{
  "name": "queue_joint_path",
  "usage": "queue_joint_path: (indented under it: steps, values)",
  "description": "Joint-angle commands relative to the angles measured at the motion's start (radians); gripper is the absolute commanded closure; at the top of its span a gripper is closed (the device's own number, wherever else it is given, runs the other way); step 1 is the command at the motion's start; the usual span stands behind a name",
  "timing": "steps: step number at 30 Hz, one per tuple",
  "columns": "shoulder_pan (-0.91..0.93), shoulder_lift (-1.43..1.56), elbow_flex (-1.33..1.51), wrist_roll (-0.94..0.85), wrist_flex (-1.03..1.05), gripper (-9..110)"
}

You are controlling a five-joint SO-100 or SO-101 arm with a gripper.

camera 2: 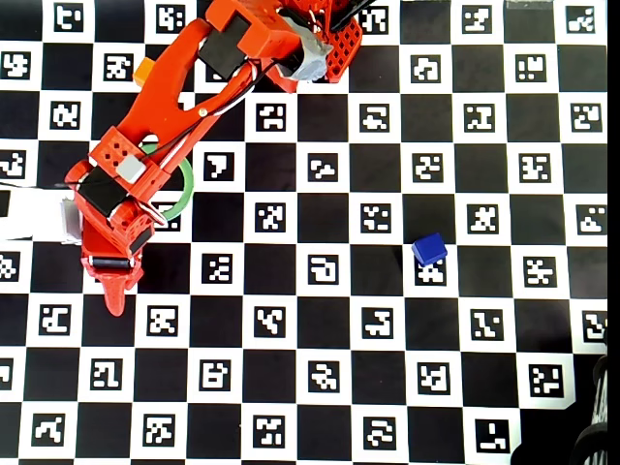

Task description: Grab the red cube then put it in the green circle then put the blue cube on top and finally the orange cube on top

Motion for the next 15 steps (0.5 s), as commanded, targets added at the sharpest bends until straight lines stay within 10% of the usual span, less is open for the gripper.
queue_joint_path:
  steps: [1, 15]
  values:
    - [-0.002, 0.035, -0.008, 0.012, -0.026, 54]
    - [-0.015, 0.009, 0.000, 0.035, -0.071, 54]
